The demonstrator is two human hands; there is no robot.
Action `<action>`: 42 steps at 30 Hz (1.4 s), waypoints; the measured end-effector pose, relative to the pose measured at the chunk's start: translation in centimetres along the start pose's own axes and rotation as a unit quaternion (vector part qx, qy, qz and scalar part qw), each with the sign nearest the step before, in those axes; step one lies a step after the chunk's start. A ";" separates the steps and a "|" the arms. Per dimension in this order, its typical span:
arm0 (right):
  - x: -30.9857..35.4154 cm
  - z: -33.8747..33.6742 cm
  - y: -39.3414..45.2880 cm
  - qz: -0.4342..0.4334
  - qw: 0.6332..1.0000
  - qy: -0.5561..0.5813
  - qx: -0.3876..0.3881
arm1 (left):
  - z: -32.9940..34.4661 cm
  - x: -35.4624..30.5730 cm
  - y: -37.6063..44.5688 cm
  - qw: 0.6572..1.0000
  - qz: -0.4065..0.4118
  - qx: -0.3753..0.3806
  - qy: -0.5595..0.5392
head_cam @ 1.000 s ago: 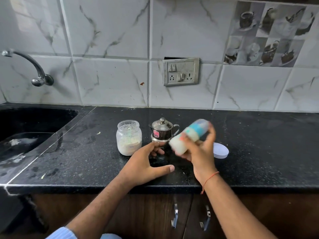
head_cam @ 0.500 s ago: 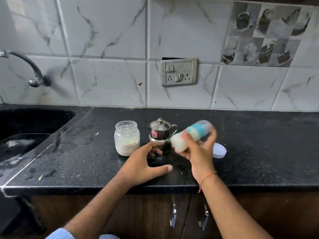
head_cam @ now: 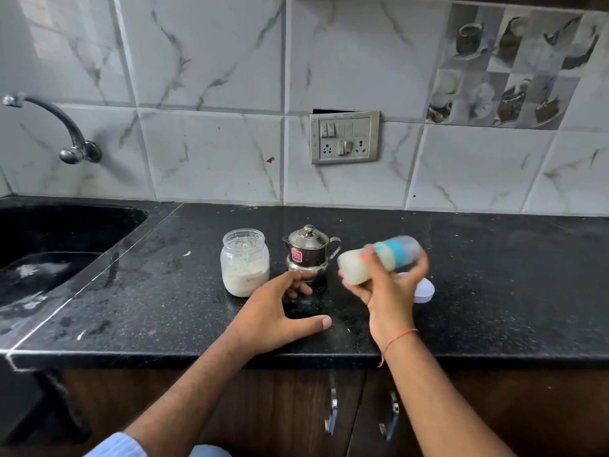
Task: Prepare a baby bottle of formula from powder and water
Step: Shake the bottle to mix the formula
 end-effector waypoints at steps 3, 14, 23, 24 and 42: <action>-0.4 1.0 -0.3 0.009 0.993 -0.077 0.093 | 0.1 0.0 -0.1 1.000 -0.002 -0.002 -0.002; -0.2 0.0 0.1 0.001 1.000 -0.012 0.011 | 0.0 0.2 0.0 1.000 -0.001 -0.002 0.000; -0.1 0.0 0.2 0.016 0.999 -0.012 0.032 | 0.1 0.1 -0.1 1.000 0.002 -0.004 -0.007; -0.3 0.6 -0.1 0.017 0.994 -0.064 0.085 | 0.1 0.1 -0.1 1.000 0.003 -0.004 -0.007; -0.1 0.1 -0.2 0.006 0.998 -0.051 0.027 | 0.0 0.0 -0.1 1.000 -0.006 0.000 0.000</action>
Point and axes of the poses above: each hand's wrist, its own y-axis towards the middle knuckle, its own z-axis out of the palm, x = y × z, the point moved 5 cm from there along y, towards the middle knuckle, and after that the axes turned 4 degrees about -y, right-handed, at the moved point
